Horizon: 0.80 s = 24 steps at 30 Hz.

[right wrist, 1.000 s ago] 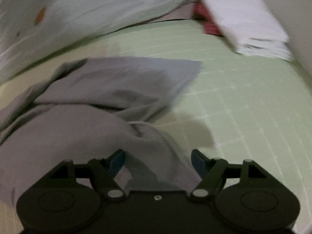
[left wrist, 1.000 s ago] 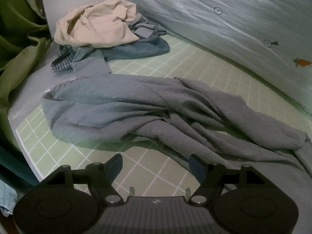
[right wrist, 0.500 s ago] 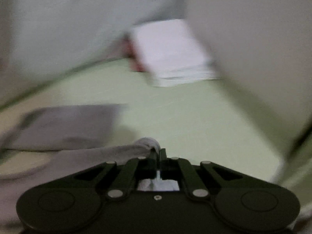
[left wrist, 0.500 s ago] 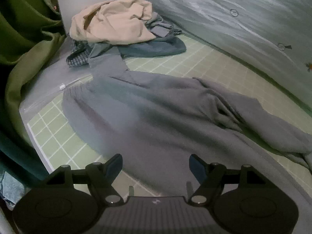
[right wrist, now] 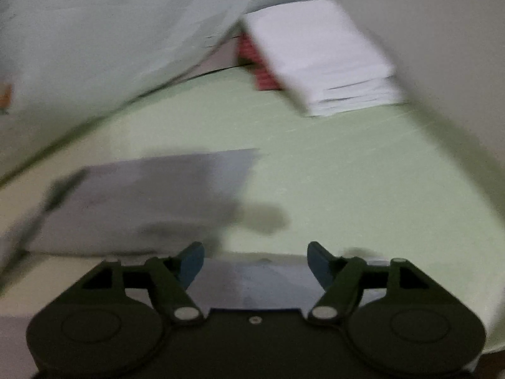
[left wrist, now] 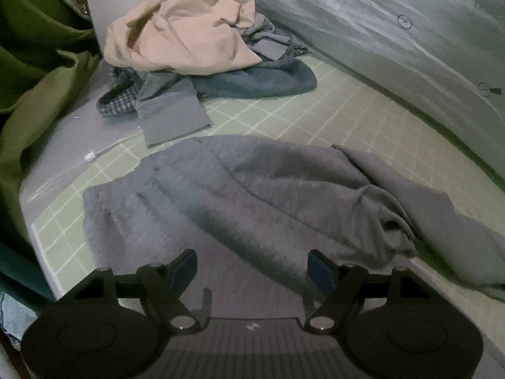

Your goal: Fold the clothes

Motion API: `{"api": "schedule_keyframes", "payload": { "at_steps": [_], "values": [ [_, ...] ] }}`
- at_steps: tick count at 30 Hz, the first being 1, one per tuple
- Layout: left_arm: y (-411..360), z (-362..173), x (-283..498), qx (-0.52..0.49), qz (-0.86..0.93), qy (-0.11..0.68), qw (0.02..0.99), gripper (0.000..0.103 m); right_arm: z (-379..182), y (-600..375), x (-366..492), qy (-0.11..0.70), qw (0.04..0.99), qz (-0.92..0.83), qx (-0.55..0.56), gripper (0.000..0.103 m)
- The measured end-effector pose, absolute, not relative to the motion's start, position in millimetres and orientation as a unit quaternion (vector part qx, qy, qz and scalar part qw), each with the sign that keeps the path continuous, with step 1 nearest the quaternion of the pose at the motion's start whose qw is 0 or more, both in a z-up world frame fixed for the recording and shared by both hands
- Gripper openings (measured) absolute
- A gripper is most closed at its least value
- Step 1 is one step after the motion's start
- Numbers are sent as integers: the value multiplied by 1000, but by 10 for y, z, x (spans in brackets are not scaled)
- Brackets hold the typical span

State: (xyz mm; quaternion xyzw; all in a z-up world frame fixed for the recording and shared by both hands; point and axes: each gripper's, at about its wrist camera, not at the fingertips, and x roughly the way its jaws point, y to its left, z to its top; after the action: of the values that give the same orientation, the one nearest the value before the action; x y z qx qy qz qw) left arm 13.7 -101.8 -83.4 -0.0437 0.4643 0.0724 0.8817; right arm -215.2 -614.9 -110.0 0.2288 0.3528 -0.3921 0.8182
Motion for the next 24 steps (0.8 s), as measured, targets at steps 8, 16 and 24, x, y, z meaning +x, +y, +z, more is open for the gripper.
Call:
{"api": "schedule_keyframes", "payload": {
  "at_steps": [8, 16, 24],
  "values": [
    [-1158, -1039, 649, -51, 87, 491, 866, 81, -1398, -6365, -1533, 378, 789, -403, 271, 77],
    [-1289, -1259, 806, -31, 92, 520, 849, 87, -1321, -6475, -1260, 422, 802, -359, 224, 4],
    [-1285, -1299, 875, -37, 99, 527, 843, 96, -446, -7186, -652, 306, 847, -335, 277, 4]
  ]
}}
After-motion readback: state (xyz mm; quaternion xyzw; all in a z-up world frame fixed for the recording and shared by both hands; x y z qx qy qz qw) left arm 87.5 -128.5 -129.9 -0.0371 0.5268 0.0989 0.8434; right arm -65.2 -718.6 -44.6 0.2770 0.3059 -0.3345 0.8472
